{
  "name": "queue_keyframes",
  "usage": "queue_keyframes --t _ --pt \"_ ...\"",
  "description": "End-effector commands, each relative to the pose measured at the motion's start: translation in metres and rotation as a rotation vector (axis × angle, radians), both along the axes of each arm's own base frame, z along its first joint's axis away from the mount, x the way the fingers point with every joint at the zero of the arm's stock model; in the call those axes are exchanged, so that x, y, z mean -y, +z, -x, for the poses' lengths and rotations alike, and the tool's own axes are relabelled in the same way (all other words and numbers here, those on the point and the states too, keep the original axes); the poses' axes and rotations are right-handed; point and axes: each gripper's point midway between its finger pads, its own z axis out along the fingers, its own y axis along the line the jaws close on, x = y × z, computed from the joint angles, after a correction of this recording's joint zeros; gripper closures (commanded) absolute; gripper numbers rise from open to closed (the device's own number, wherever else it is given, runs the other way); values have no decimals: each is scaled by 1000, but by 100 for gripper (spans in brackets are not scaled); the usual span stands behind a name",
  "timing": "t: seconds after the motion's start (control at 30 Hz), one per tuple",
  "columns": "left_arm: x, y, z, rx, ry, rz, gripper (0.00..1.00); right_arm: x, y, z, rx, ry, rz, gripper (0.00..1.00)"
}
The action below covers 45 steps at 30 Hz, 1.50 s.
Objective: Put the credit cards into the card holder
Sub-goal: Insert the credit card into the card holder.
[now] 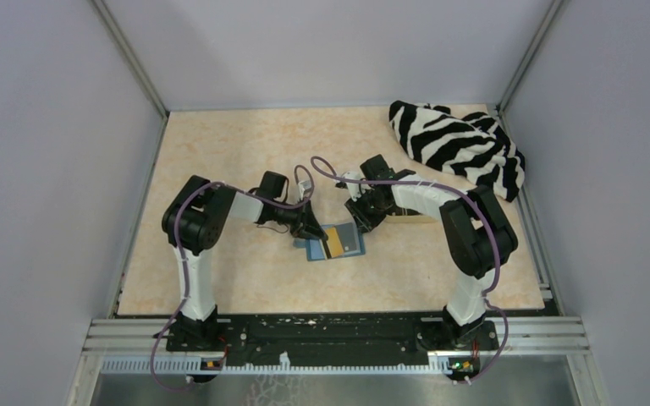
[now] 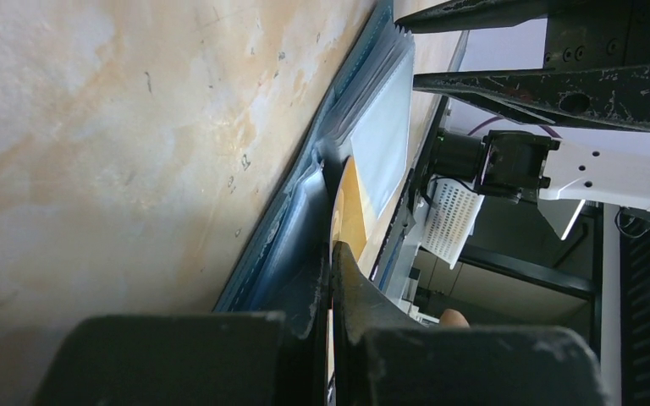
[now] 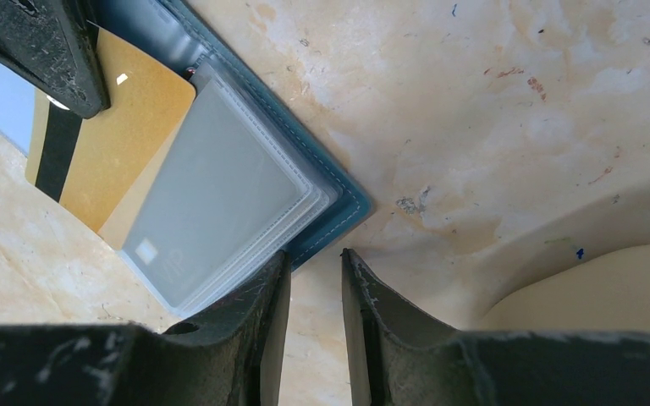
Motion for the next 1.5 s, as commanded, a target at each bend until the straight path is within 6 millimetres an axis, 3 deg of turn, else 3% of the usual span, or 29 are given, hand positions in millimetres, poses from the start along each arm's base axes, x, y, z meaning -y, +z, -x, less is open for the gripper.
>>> queue_keyframes --t 0.0,0.6,0.97,1.47 --pt "-8 -36 9 -43 5 -114 100 -11 14 -11 46 21 -29 71" --pt "6 -30 -20 -27 5 -105 100 -13 15 -10 42 27 -38 71" --pt "22 -31 -8 -41 -56 -87 100 -16 24 -11 59 34 -57 68" --pt "21 -31 -6 -54 -84 -116 99 -18 28 -10 62 40 -71 68"
